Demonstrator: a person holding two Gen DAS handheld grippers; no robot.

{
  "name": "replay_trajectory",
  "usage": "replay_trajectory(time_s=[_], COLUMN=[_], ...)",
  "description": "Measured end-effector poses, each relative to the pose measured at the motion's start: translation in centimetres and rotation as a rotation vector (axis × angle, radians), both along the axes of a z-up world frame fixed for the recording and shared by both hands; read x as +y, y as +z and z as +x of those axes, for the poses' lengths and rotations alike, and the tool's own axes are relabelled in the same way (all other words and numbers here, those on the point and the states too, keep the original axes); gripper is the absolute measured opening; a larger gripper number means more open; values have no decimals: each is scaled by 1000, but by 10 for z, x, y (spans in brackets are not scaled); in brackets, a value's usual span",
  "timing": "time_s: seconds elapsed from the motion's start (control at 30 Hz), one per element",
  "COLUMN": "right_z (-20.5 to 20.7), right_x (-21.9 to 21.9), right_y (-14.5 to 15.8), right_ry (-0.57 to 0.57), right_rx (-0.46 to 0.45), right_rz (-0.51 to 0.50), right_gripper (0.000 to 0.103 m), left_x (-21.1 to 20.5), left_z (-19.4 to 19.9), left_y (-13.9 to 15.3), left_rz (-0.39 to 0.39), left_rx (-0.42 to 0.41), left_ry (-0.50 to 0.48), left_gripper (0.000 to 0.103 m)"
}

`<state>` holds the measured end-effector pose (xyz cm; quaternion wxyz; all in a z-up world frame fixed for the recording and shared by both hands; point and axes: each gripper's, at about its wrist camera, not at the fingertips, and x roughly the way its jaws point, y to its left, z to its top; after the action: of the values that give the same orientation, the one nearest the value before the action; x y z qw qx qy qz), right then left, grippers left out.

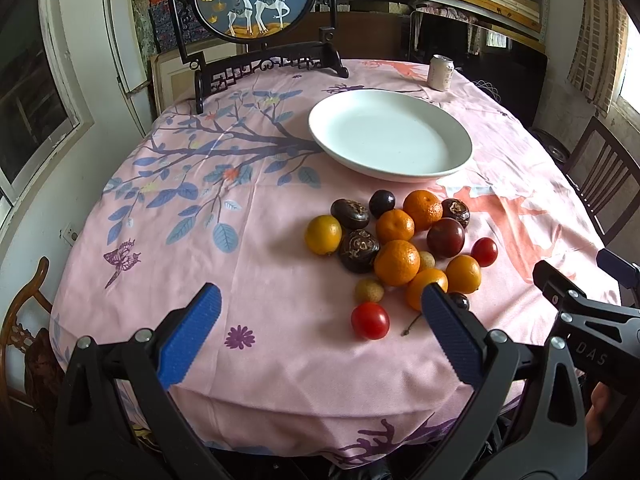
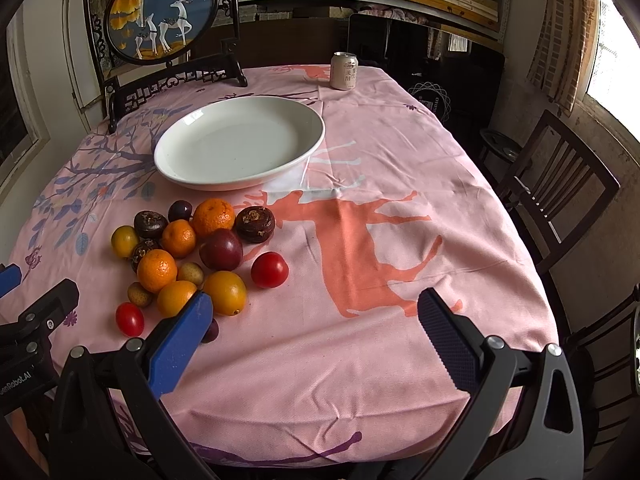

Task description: Organize fruits

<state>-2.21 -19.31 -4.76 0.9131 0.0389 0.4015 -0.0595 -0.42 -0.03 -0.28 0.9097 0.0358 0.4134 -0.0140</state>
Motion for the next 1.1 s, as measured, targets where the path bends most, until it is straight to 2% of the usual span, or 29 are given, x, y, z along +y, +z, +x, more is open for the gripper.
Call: replay_trajectory(time_s=[1.1], right_z=[0], right_x=[3], right_y=[-1], right_ry=[6], right_rx=[3], right_rz=[5], right_gripper=[102], left_x=[1], left_z=[2], left_y=[-7], left_rz=[-5], left_rx=[18], left_ry=[1], left_gripper=[101])
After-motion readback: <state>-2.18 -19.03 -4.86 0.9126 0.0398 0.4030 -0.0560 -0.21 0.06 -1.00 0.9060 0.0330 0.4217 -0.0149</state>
